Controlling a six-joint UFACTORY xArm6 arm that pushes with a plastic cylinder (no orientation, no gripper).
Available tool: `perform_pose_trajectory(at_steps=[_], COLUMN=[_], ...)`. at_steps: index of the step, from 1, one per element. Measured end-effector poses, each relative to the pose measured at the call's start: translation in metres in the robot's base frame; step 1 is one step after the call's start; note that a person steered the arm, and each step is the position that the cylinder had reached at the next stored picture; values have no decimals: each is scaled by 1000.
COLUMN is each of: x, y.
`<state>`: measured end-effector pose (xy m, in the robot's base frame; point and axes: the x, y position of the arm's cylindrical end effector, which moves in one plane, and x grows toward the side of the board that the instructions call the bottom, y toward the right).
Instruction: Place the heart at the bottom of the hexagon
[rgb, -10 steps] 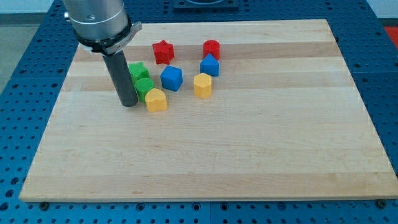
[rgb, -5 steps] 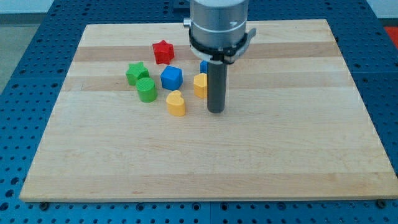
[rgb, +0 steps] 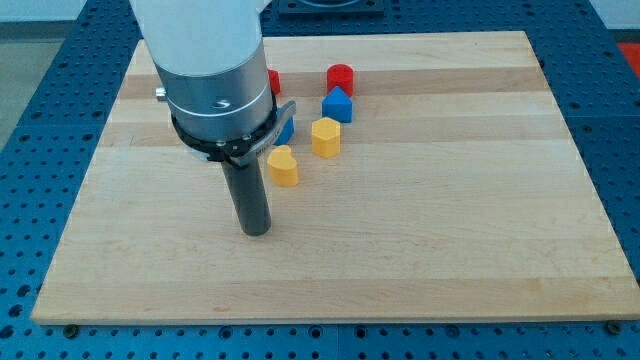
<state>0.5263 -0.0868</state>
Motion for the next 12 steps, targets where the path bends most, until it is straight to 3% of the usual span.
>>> perform_pose_trajectory(at_steps=[3,6,8,9,10,12], x=[-3,-35,-75,-83,-83,-71], y=[1,-52,-38,24,56,56])
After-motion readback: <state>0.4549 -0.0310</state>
